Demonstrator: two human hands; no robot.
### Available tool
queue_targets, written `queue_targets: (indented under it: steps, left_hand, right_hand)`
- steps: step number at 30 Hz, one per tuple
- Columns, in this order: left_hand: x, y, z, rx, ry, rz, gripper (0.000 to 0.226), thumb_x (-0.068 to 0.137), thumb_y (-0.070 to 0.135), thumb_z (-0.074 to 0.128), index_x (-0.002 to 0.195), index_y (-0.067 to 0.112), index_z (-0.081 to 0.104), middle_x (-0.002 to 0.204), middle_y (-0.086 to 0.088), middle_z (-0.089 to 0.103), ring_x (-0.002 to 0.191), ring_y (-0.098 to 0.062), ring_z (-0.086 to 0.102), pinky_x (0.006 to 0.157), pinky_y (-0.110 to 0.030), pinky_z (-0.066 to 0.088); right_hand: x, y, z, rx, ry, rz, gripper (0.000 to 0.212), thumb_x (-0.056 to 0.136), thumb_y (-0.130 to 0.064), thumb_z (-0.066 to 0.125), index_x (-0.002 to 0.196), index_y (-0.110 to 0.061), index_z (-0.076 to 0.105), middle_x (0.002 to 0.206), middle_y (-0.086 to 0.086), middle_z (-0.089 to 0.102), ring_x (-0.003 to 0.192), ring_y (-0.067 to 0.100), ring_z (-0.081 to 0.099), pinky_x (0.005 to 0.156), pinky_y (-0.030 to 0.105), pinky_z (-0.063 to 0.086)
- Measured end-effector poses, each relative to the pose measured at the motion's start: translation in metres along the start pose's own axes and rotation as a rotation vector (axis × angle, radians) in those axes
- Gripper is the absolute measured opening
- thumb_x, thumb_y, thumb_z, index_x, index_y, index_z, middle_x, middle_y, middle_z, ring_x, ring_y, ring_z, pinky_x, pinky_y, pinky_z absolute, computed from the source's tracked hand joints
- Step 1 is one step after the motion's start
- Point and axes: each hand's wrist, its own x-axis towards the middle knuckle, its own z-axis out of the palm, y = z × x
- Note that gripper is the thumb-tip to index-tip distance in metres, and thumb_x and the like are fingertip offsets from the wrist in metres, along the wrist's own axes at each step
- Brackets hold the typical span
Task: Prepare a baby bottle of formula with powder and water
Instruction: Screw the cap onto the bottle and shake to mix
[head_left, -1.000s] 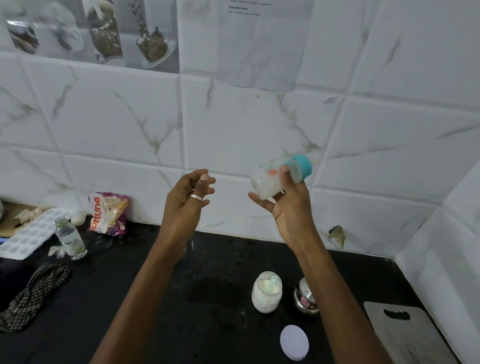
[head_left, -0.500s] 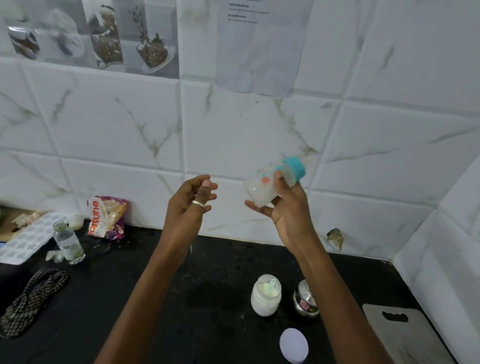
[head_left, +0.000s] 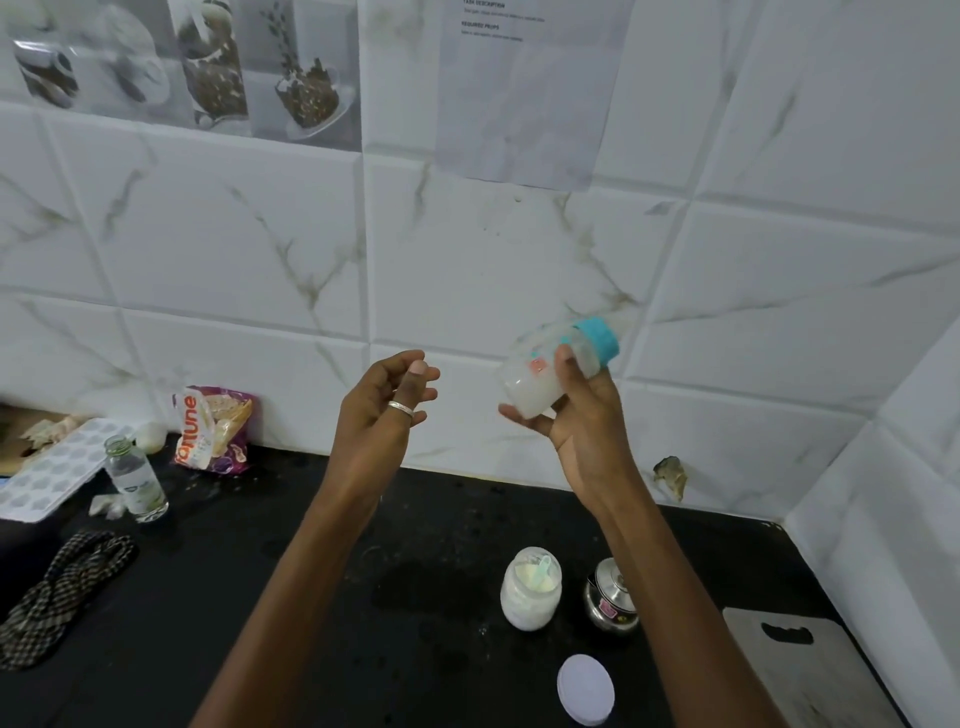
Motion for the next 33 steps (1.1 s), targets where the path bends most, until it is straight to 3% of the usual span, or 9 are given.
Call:
queue_targets:
  steps: [4, 8, 12, 15, 19, 23, 26, 30, 33]
  left_hand:
    - [0.0000, -0.0010, 0.0008, -0.010, -0.006, -0.004, 0.030, 0.105, 0.037, 0.054, 0.129, 0.023, 0.064, 0.112, 0.009, 0.075, 0.101, -0.004, 0.072, 0.088, -0.025, 0.057]
    - [0.0003, -0.0014, 0.0018, -0.012, -0.001, -0.008, 0.030, 0.104, 0.039, 0.055, 0.128, 0.023, 0.065, 0.111, 0.009, 0.075, 0.101, -0.005, 0.072, 0.089, -0.026, 0.058]
    - [0.0021, -0.0007, 0.0024, -0.020, 0.002, -0.011, 0.031, 0.104, 0.038, 0.055, 0.129, 0.023, 0.064, 0.111, 0.009, 0.075, 0.101, -0.006, 0.072, 0.087, -0.026, 0.058]
    - [0.0029, -0.0009, 0.0031, -0.021, -0.003, -0.010, 0.029, 0.104, 0.039, 0.055, 0.128, 0.024, 0.065, 0.111, 0.009, 0.075, 0.101, -0.005, 0.072, 0.088, -0.026, 0.058]
    - [0.0049, -0.0014, 0.0044, -0.010, -0.006, -0.001, 0.029, 0.104, 0.039, 0.055, 0.128, 0.024, 0.065, 0.109, 0.011, 0.075, 0.101, -0.006, 0.073, 0.085, -0.024, 0.059]
    - [0.0045, -0.0008, 0.0039, -0.017, -0.003, -0.006, 0.028, 0.104, 0.039, 0.055, 0.127, 0.025, 0.065, 0.110, 0.011, 0.076, 0.101, -0.005, 0.073, 0.085, -0.024, 0.058]
    - [0.0047, 0.0001, 0.0032, -0.010, -0.005, 0.003, 0.029, 0.104, 0.040, 0.055, 0.128, 0.025, 0.064, 0.110, 0.011, 0.075, 0.102, -0.005, 0.072, 0.085, -0.023, 0.058]
    - [0.0047, 0.0023, 0.0029, -0.017, 0.005, 0.007, 0.028, 0.104, 0.039, 0.055, 0.127, 0.025, 0.065, 0.111, 0.010, 0.075, 0.102, -0.005, 0.073, 0.086, -0.023, 0.058]
    - [0.0043, 0.0021, 0.0027, -0.012, 0.001, 0.017, 0.028, 0.104, 0.038, 0.055, 0.127, 0.025, 0.064, 0.111, 0.009, 0.075, 0.101, -0.004, 0.072, 0.085, -0.023, 0.058]
  right_hand:
    - [-0.0022, 0.0005, -0.0018, -0.190, -0.122, 0.032, 0.051, 0.085, -0.042, 0.075, 0.129, -0.026, 0.056, 0.125, 0.008, 0.064, 0.124, 0.033, 0.063, 0.087, 0.059, 0.060]
    - [-0.0007, -0.0013, -0.0008, 0.039, 0.026, -0.006, 0.066, 0.086, -0.038, 0.069, 0.144, -0.014, 0.046, 0.130, 0.013, 0.061, 0.121, 0.032, 0.065, 0.083, 0.057, 0.061]
    - [-0.0004, 0.0057, -0.0063, -0.188, -0.069, 0.001, 0.060, 0.087, -0.037, 0.069, 0.141, -0.019, 0.049, 0.134, 0.014, 0.060, 0.125, 0.032, 0.063, 0.088, 0.062, 0.059]
    - [0.0010, 0.0038, -0.0064, 0.002, 0.027, -0.015, 0.067, 0.088, -0.034, 0.067, 0.147, -0.016, 0.043, 0.136, 0.015, 0.057, 0.124, 0.035, 0.063, 0.085, 0.061, 0.060]
    - [0.0011, 0.0036, -0.0053, -0.167, -0.104, 0.003, 0.054, 0.087, -0.038, 0.071, 0.136, -0.025, 0.052, 0.131, 0.011, 0.062, 0.124, 0.032, 0.063, 0.088, 0.064, 0.058]
    - [0.0027, -0.0006, -0.0038, 0.040, -0.004, 0.003, 0.079, 0.081, -0.044, 0.078, 0.146, -0.016, 0.043, 0.138, 0.019, 0.057, 0.124, 0.041, 0.062, 0.084, 0.059, 0.060]
    - [0.0011, 0.0004, -0.0009, -0.165, -0.099, 0.017, 0.075, 0.076, -0.049, 0.082, 0.139, -0.023, 0.050, 0.134, 0.014, 0.059, 0.125, 0.037, 0.062, 0.087, 0.063, 0.059]
    - [0.0013, -0.0011, -0.0013, 0.068, -0.003, -0.005, 0.082, 0.077, -0.048, 0.083, 0.143, -0.017, 0.046, 0.131, 0.014, 0.061, 0.120, 0.036, 0.065, 0.083, 0.058, 0.061]
    - [-0.0002, -0.0004, 0.0001, -0.150, -0.095, 0.005, 0.075, 0.076, -0.049, 0.084, 0.138, -0.024, 0.050, 0.132, 0.013, 0.060, 0.122, 0.032, 0.064, 0.086, 0.059, 0.061]
